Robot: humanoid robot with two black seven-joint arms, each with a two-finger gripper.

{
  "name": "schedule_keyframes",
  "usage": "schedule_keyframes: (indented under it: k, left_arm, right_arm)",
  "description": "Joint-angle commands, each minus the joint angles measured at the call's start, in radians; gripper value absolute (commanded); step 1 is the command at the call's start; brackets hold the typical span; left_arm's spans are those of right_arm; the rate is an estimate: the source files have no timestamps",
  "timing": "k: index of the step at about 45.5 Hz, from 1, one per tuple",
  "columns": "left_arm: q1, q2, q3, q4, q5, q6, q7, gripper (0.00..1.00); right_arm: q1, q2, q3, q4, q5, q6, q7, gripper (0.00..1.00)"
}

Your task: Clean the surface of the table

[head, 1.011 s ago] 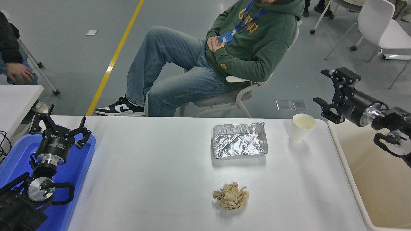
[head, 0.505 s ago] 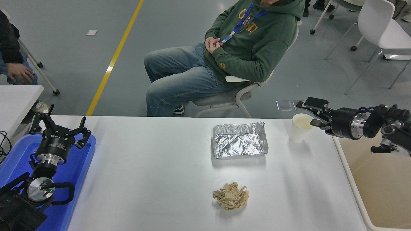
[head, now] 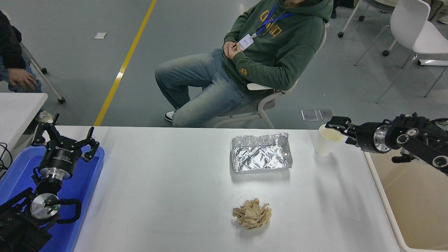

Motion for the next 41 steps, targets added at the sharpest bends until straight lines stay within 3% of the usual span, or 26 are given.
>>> schedule_keyframes:
  k: [1,26,41]
  left_arm:
    - [0.0,0.0,0.0,0.0,0.0,0.0,0.0,1.0]
    - [0.0,0.0,0.0,0.0,0.0,0.0,0.0,1.0]
    - [0.001,0.0,0.0,0.0,0.0,0.0,0.0,1.0]
  right_arm:
    - [0.007,0.07,-0.007,-0.103,-0.025,-0.008,-0.024,0.94]
    - [0.009,0.251,-0.007,-0.334,-0.023,-0.048,-0.034,0.88]
    - [0.007,0.265,-0.008,-0.387,-0.023,-0.1,-0.051,0.87]
